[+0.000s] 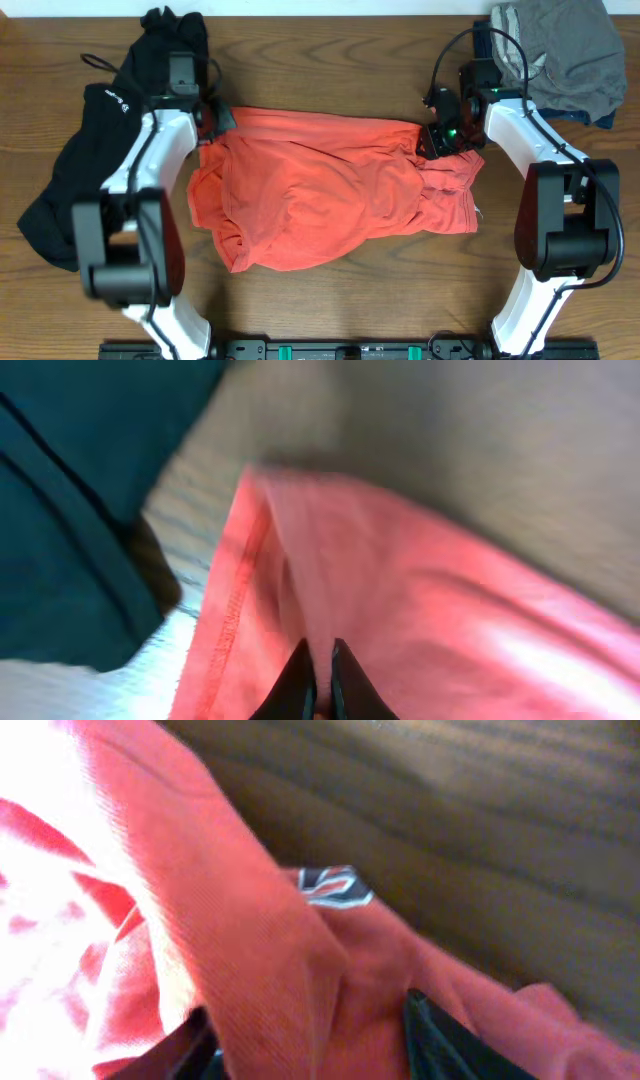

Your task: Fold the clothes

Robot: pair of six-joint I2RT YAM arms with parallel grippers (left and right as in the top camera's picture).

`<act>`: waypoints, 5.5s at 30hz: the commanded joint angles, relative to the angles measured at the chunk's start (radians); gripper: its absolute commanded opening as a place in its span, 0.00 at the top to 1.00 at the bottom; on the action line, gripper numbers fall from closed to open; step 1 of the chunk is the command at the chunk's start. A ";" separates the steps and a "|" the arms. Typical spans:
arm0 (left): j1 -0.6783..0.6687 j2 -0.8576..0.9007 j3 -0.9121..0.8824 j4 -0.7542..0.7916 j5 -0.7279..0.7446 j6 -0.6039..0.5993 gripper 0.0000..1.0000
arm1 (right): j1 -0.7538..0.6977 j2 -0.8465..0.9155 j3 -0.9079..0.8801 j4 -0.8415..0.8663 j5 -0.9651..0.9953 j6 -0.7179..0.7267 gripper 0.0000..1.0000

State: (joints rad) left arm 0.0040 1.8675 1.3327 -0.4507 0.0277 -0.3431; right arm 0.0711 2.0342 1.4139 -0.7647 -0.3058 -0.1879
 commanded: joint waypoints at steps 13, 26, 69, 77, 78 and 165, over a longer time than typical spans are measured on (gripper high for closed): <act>0.002 -0.305 0.039 0.053 -0.001 0.065 0.94 | 0.042 -0.273 0.069 -0.076 -0.035 0.001 0.36; 0.002 -0.349 0.039 0.161 -0.001 0.096 0.94 | 0.118 -0.254 0.012 -0.172 0.074 0.071 0.36; 0.017 -0.485 0.039 0.161 -0.020 0.130 0.94 | 0.062 -0.261 0.206 0.083 0.175 -0.027 0.99; 0.060 -0.540 0.039 0.138 -0.020 0.130 0.94 | 0.002 -0.261 0.262 -0.179 0.186 -0.026 0.99; 0.064 -0.542 0.039 0.135 -0.020 0.130 0.94 | -0.005 -0.261 0.262 -0.219 0.186 -0.024 0.99; 0.065 -0.418 0.029 -0.262 -0.282 0.167 0.94 | 0.187 -0.098 0.204 -0.348 0.190 0.190 0.41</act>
State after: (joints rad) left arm 0.0647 1.4586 1.3506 -0.7136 -0.2295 -0.1825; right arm 0.2420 1.9526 1.6855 -1.1057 -0.1596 -0.0921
